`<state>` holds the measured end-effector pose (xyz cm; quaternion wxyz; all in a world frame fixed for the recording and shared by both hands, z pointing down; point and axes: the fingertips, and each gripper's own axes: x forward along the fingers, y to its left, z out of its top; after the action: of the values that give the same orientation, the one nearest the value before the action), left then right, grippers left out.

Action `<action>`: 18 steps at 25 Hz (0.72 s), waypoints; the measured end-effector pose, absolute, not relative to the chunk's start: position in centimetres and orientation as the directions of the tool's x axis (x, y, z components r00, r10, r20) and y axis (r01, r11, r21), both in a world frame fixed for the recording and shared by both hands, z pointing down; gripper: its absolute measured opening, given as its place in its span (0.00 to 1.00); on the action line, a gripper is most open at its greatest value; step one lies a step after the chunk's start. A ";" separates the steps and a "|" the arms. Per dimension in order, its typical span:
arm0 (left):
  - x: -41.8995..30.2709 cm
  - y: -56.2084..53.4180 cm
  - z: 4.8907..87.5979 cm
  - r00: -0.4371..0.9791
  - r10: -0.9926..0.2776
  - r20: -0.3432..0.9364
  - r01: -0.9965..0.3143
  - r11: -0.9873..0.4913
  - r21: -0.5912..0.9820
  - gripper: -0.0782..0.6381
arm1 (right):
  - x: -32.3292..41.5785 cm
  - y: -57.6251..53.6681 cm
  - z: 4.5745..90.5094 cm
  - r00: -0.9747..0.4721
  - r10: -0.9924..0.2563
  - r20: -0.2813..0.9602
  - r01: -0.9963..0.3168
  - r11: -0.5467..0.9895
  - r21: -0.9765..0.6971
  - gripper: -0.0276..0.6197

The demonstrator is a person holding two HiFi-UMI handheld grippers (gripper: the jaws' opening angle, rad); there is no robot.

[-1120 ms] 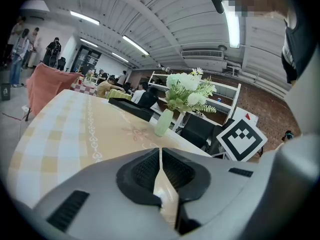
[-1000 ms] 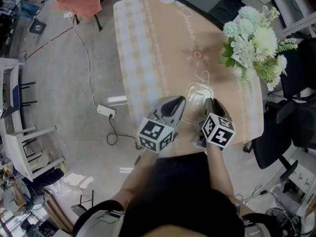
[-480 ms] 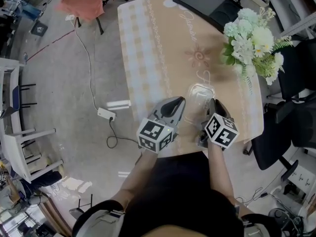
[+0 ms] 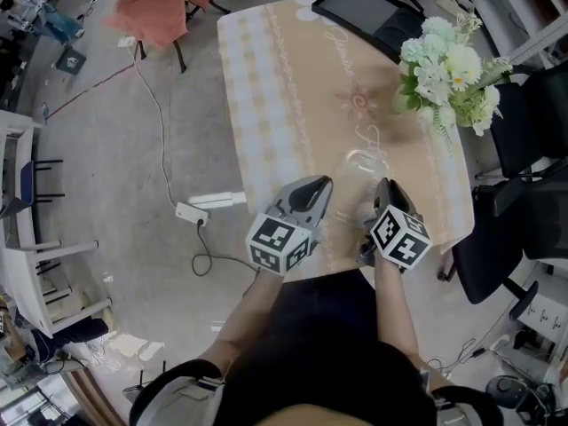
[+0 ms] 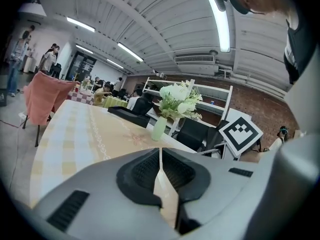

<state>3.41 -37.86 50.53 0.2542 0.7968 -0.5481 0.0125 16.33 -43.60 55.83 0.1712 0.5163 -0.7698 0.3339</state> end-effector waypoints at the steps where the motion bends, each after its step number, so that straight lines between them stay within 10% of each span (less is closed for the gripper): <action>1: 3.3 -37.6 50.3 0.401 -0.868 0.293 -0.879 -0.274 0.389 0.14 | 16.3 -43.3 55.6 -0.406 -0.687 0.603 -0.910 0.242 -0.338 0.14; 18: 2.6 -33.3 47.2 0.447 -0.866 0.222 -0.872 -0.366 0.326 0.14 | 16.4 -38.3 51.8 -0.363 -0.780 0.509 -0.915 0.194 -0.355 0.14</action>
<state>2.57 -33.27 47.16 0.2012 0.8265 -0.5257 0.0066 16.42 -38.31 51.77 0.1083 0.5538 -0.7651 0.3102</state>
